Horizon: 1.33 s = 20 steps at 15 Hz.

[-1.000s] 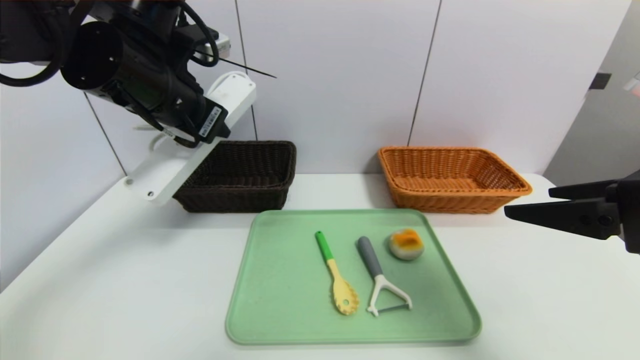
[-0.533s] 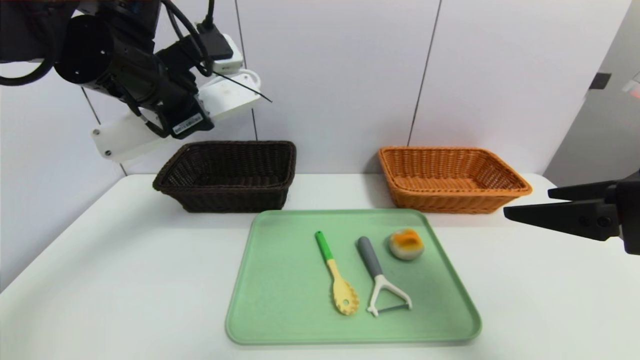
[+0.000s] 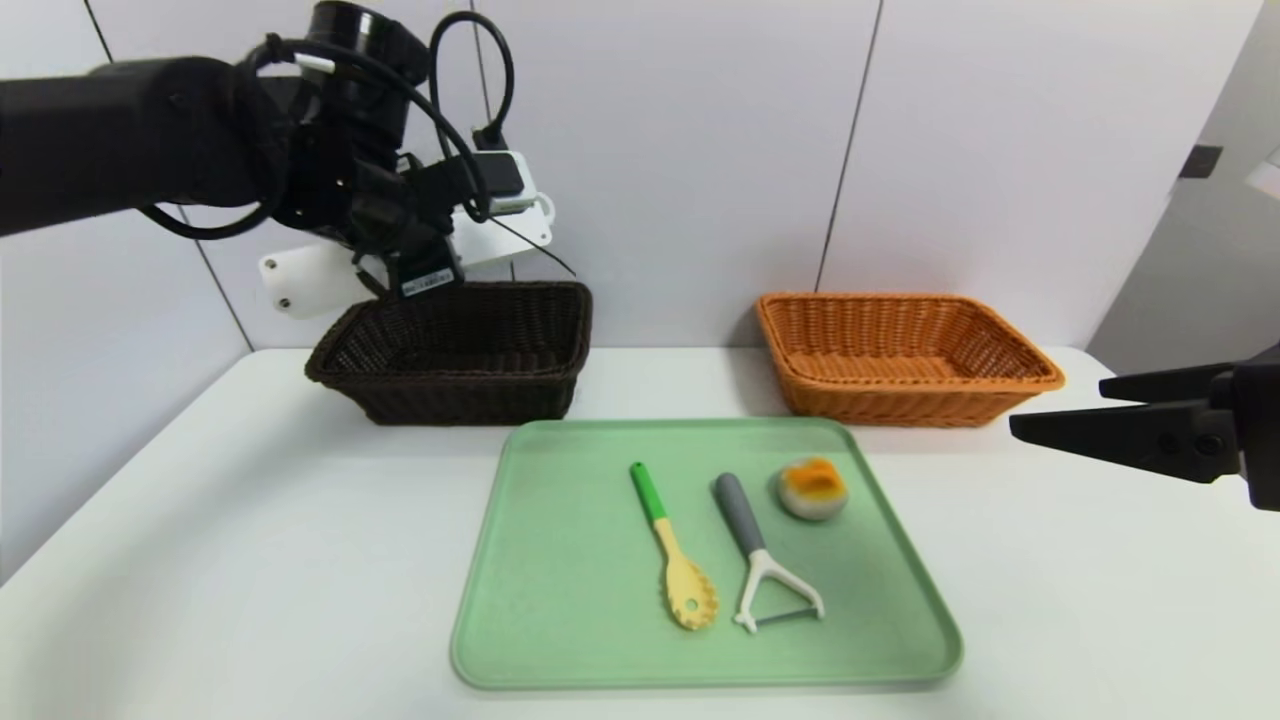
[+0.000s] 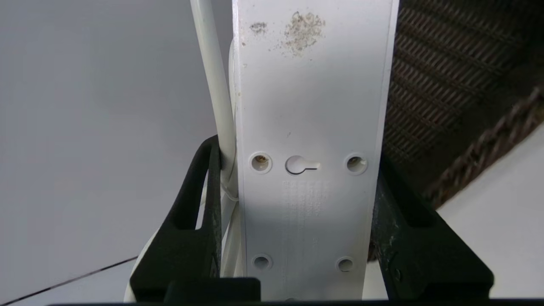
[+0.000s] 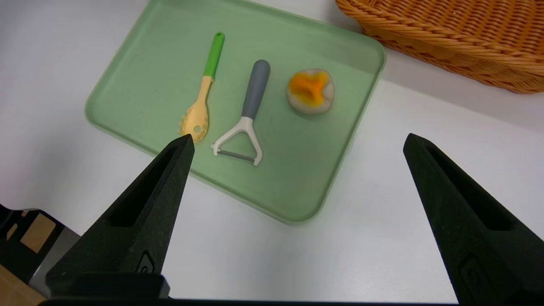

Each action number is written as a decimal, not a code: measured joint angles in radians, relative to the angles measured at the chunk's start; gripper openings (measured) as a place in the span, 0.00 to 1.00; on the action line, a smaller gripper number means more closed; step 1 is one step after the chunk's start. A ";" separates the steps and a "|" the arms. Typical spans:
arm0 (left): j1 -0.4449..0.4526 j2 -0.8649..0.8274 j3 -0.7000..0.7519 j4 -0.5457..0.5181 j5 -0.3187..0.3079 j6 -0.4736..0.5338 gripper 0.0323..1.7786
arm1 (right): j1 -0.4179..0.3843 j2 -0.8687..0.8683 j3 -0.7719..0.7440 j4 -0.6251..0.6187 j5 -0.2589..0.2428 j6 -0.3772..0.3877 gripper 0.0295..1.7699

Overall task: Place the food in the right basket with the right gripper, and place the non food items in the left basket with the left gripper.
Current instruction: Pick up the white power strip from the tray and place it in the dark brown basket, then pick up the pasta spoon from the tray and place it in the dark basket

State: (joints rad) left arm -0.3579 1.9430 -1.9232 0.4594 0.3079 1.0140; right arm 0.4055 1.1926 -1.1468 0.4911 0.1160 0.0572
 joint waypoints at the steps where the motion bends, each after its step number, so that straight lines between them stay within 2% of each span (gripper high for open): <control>1: 0.002 0.029 0.000 -0.047 0.002 0.002 0.53 | 0.000 0.000 0.000 0.001 -0.002 0.000 0.96; 3: 0.007 0.074 0.000 -0.094 0.005 -0.002 0.53 | -0.001 -0.003 0.001 0.002 -0.003 0.002 0.96; 9: 0.032 0.141 -0.002 -0.106 0.006 -0.008 0.53 | -0.006 -0.007 0.016 -0.001 -0.003 0.002 0.96; 11: 0.035 0.150 -0.003 -0.144 0.006 -0.008 0.64 | -0.007 -0.007 0.016 -0.001 -0.005 0.002 0.96; 14: 0.036 0.157 -0.001 -0.166 0.006 -0.005 0.74 | -0.008 -0.008 0.017 0.000 -0.003 0.002 0.96; 20: 0.035 0.125 -0.002 -0.166 0.003 -0.033 0.86 | -0.007 -0.014 0.017 0.001 -0.002 0.003 0.96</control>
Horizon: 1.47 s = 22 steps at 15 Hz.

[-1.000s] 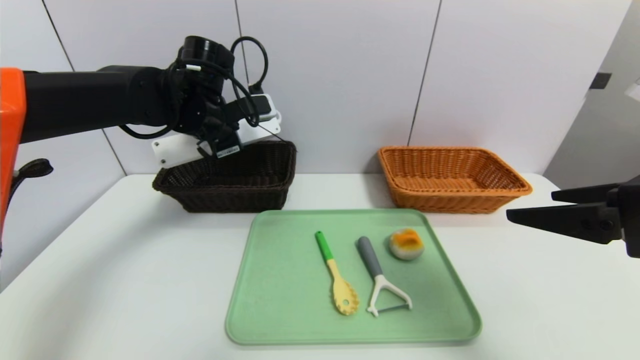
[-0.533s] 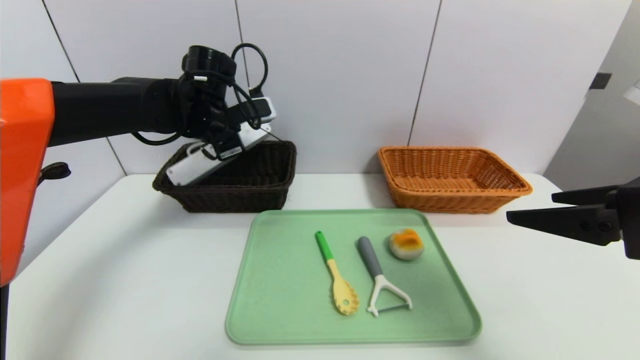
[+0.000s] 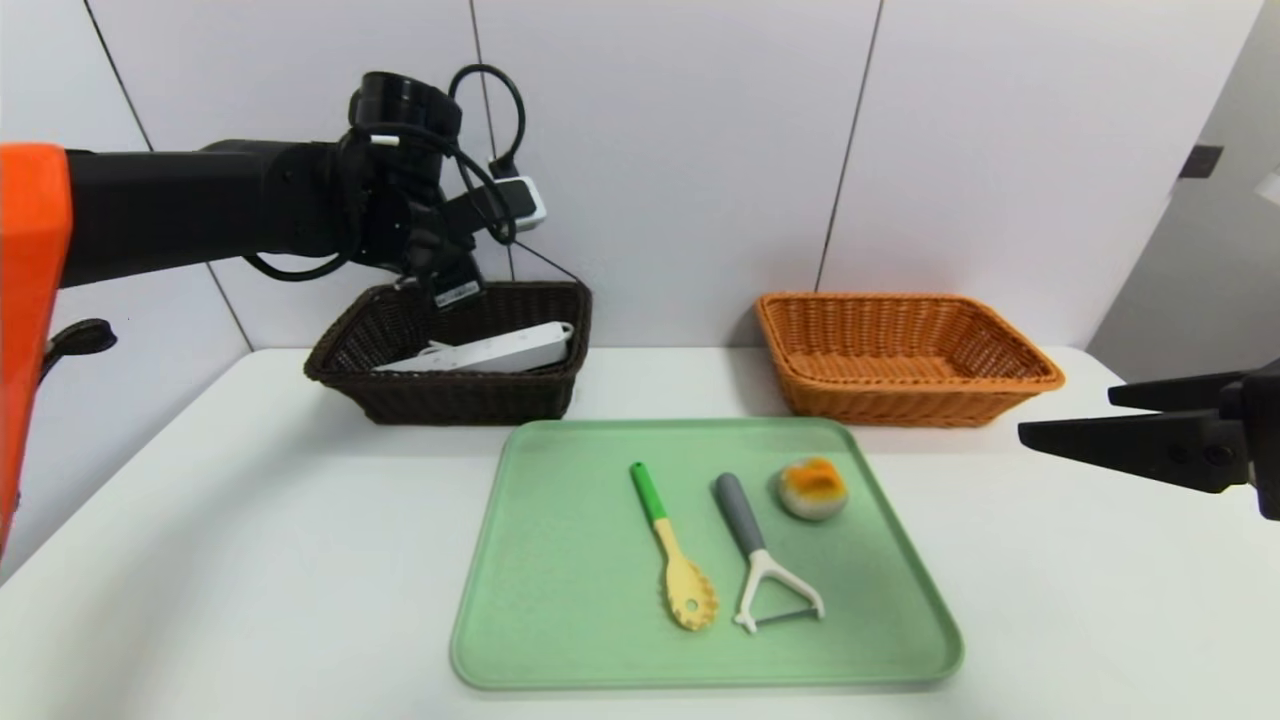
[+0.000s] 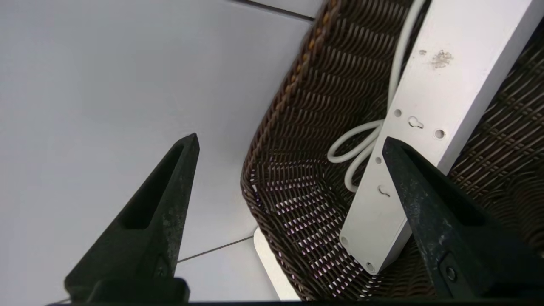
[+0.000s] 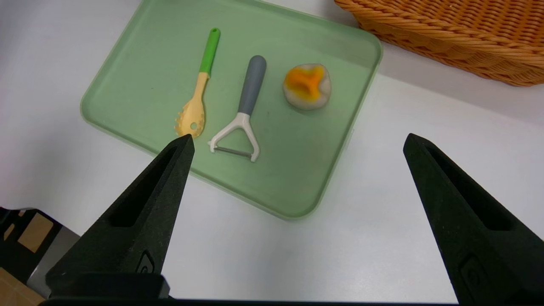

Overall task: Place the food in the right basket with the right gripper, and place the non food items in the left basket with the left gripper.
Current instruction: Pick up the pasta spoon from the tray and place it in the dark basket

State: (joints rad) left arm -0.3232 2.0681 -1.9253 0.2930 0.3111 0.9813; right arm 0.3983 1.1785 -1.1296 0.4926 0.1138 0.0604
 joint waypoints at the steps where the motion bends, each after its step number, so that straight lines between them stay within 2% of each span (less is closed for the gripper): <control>1: -0.006 -0.015 -0.003 0.000 0.001 -0.035 0.87 | 0.000 -0.003 0.002 0.000 0.000 0.000 0.96; 3: -0.041 -0.046 -0.006 0.000 0.017 -0.163 0.89 | -0.001 -0.011 0.005 0.000 0.000 -0.001 0.96; 4: -0.072 -0.060 -0.003 0.003 0.050 -0.257 0.90 | -0.005 -0.015 0.008 0.001 0.000 -0.001 0.96; 7: -0.188 -0.095 0.044 0.018 0.212 -0.562 0.92 | -0.008 -0.024 0.018 0.001 0.001 0.000 0.96; 8: -0.217 -0.107 0.064 0.029 0.243 -0.648 0.92 | -0.009 -0.027 0.019 0.001 0.000 -0.001 0.96; 10: -0.283 -0.141 0.108 0.090 0.258 -0.819 0.93 | -0.009 -0.034 0.023 0.003 0.002 -0.001 0.96; 12: -0.348 -0.173 0.139 0.155 0.257 -0.940 0.94 | -0.009 -0.042 0.023 0.005 0.001 -0.001 0.96; 19: -0.529 -0.213 0.230 0.248 0.260 -1.170 0.95 | -0.009 -0.070 0.031 0.007 0.000 0.001 0.96; 22: -0.578 -0.174 0.223 0.312 0.260 -1.347 0.95 | -0.009 -0.079 0.037 0.007 0.001 0.001 0.96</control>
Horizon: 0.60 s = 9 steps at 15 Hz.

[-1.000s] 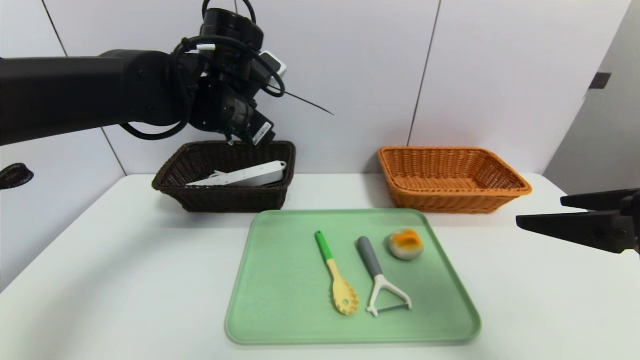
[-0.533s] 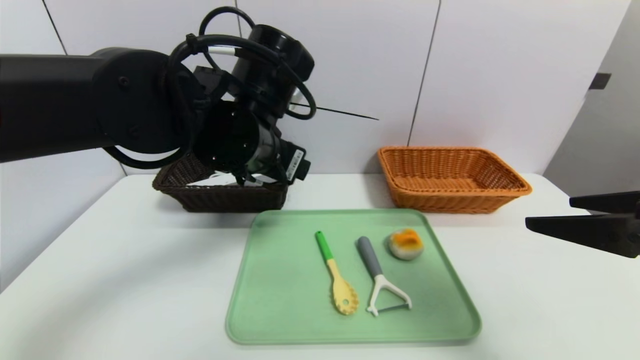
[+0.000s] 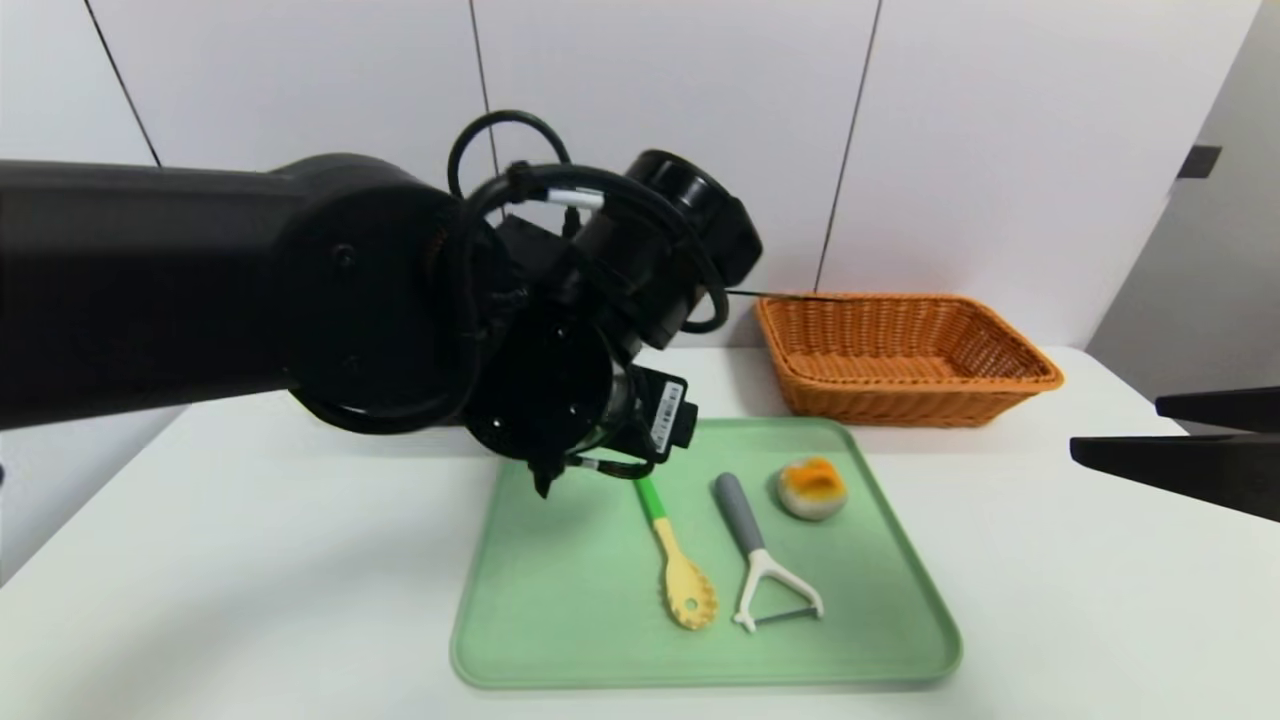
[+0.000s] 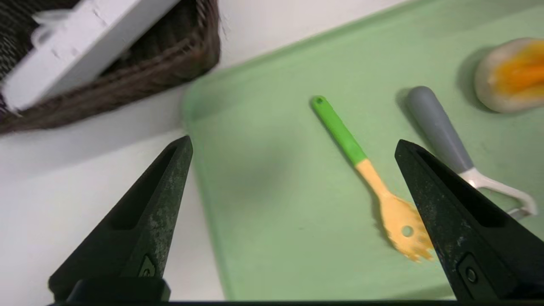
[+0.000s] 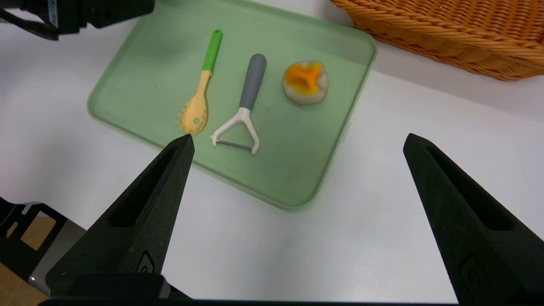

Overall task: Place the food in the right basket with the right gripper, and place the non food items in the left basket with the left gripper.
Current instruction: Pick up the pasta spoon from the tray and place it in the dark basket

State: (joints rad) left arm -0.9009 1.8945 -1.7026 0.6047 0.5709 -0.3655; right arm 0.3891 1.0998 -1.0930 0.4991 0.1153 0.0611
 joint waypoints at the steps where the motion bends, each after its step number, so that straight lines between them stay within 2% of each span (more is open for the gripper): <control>1: -0.010 0.019 -0.001 0.023 -0.002 -0.064 0.95 | 0.000 -0.002 0.000 0.000 0.000 0.000 0.96; 3: -0.022 0.062 -0.005 0.081 -0.014 -0.179 0.95 | 0.000 -0.006 0.004 0.001 0.000 -0.001 0.96; 5: -0.027 0.109 -0.034 0.146 -0.054 -0.271 0.95 | 0.000 -0.009 0.006 0.001 0.000 -0.001 0.96; 9: -0.027 0.203 -0.211 0.333 -0.131 -0.409 0.95 | 0.000 -0.017 0.013 0.002 0.001 -0.001 0.96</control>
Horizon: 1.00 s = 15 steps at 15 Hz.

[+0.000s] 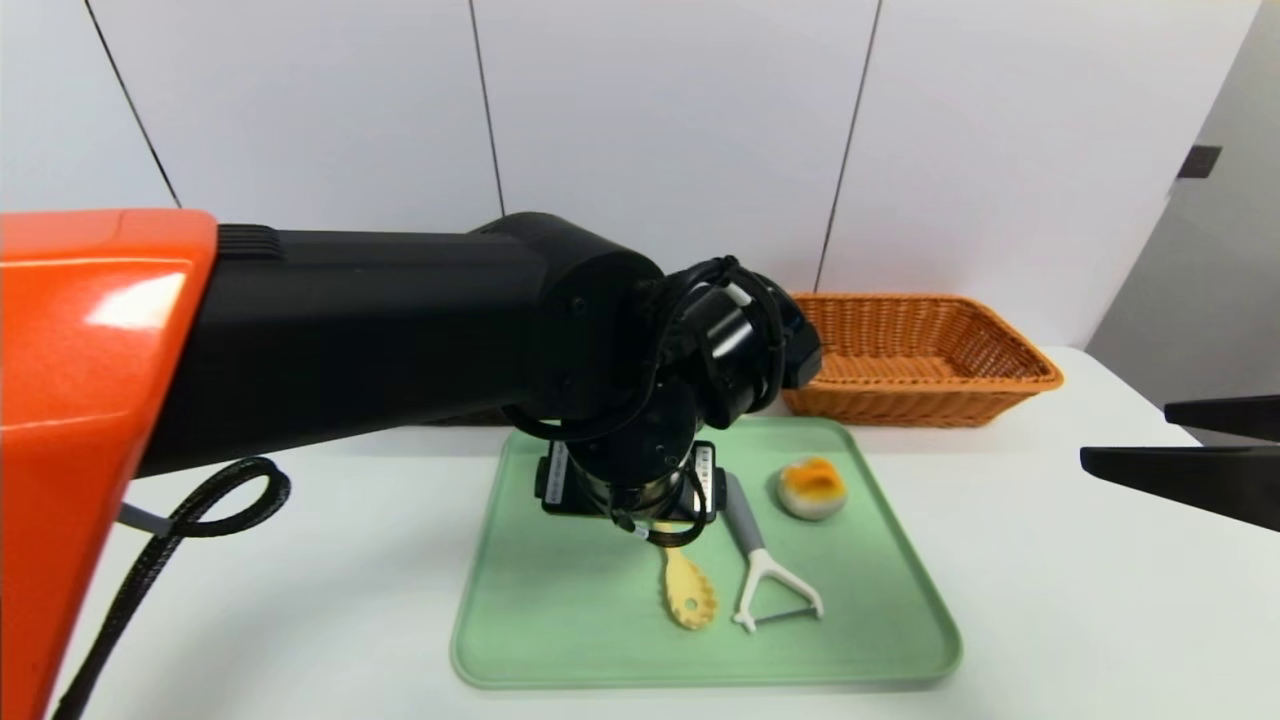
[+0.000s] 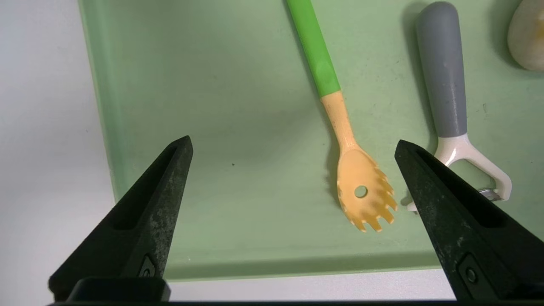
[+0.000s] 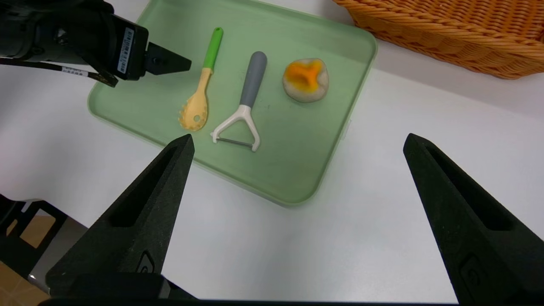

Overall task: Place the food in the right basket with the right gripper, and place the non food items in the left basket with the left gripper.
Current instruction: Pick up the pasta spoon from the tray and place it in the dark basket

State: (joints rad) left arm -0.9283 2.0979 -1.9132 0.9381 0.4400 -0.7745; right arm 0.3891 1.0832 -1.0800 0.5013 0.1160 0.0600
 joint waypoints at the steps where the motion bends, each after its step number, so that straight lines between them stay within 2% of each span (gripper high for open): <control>1: 0.000 0.023 -0.024 0.026 -0.011 -0.012 0.95 | 0.000 -0.003 0.000 0.000 0.000 0.000 0.96; 5: 0.014 0.081 -0.047 0.018 -0.042 -0.018 0.95 | 0.000 -0.011 0.010 0.002 0.004 0.000 0.96; 15: 0.034 0.102 -0.049 0.012 -0.044 -0.008 0.95 | 0.003 -0.013 0.023 0.001 0.006 -0.001 0.96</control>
State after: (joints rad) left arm -0.8938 2.2000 -1.9619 0.9500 0.3957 -0.7821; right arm 0.3923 1.0702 -1.0572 0.5028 0.1217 0.0591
